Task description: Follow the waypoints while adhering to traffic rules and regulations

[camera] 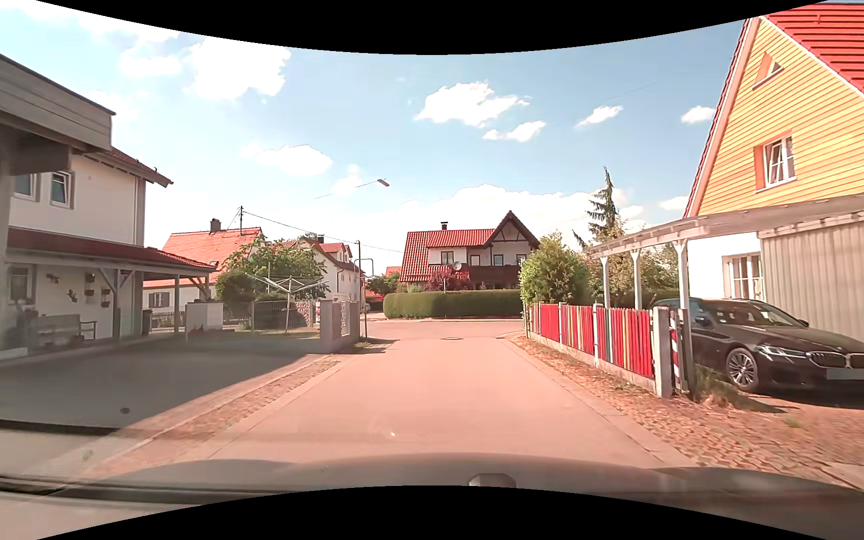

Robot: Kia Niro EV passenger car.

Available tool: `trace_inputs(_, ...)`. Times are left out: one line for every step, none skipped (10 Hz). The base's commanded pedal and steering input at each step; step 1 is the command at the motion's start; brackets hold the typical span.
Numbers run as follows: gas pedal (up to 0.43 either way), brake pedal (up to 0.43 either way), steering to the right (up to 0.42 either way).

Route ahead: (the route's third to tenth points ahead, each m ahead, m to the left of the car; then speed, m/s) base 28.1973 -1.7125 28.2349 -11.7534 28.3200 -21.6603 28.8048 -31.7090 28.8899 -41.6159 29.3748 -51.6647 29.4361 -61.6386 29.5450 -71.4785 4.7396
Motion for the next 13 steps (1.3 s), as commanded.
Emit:
trace_inputs(0.11, 0.0, -0.006)
trace_inputs(0.11, 0.0, -0.006)
trace_inputs(0.11, 0.0, -0.006)
trace_inputs(0.11, 0.0, -0.006)
trace_inputs(0.11, 0.0, -0.007)
trace_inputs(0.11, 0.0, -0.007)
trace_inputs(0.11, 0.0, -0.007)
trace_inputs(0.067, 0.0, -0.007)
trace_inputs(0.067, 0.0, -0.007)
trace_inputs(0.0, 0.0, -0.01)
trace_inputs(0.0, 0.0, -0.011)
trace_inputs(0.0, 0.0, -0.01)
trace_inputs(0.0, 0.0, -0.009)
